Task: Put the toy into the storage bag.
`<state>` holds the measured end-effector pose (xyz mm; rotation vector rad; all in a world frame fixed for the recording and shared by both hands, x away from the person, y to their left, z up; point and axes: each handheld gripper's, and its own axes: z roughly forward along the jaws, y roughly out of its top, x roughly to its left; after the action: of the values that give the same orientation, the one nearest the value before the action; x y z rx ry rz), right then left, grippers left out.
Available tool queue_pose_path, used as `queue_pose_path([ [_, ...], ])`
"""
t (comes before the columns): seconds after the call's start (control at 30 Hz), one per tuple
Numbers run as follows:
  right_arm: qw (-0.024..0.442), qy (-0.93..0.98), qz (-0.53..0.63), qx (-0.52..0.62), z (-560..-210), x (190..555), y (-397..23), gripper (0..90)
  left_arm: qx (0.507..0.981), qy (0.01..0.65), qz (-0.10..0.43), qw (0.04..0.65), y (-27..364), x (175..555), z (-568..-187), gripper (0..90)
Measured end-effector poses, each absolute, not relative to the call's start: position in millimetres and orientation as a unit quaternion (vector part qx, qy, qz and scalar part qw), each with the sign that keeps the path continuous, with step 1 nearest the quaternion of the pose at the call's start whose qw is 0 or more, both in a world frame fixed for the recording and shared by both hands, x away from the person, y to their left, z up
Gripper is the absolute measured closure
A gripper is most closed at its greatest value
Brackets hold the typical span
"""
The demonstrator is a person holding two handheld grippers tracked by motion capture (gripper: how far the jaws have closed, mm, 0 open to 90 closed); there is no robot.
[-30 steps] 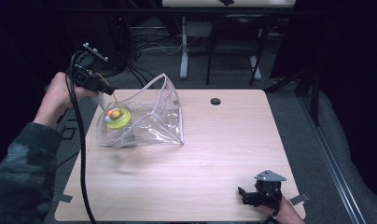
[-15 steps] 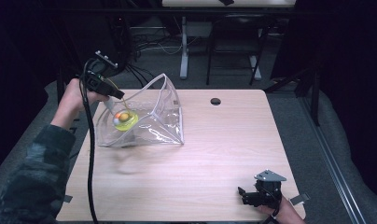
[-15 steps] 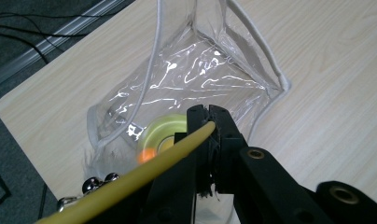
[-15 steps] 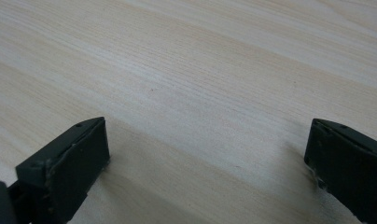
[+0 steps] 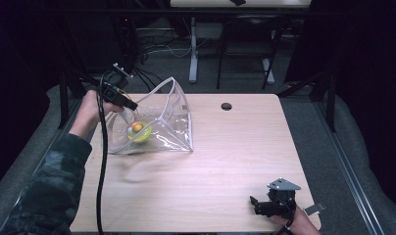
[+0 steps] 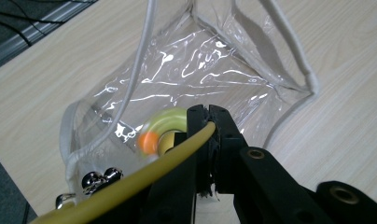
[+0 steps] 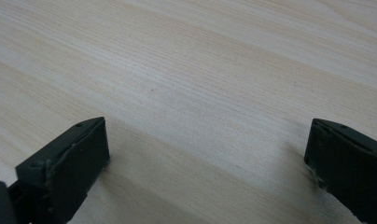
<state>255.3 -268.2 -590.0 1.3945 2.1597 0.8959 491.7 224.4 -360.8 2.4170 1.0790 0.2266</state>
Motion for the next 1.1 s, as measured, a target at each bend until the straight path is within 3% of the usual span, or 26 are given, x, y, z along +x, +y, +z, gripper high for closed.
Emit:
queue_pose_path([
  [0.9,0.208,0.775,0.323,0.501,-590,255,-268,0.0,0.877,0.415,0.064,0.233,212,506,-396,87.0],
  [1.03,0.208,0.775,0.323,0.501,-590,255,-268,0.0,0.871,0.421,0.064,0.244,214,505,-393,80.2],
  [1.1,0.208,0.775,0.323,0.501,-590,255,-268,0.0,0.871,0.422,0.067,0.24,215,504,-392,71.3],
])
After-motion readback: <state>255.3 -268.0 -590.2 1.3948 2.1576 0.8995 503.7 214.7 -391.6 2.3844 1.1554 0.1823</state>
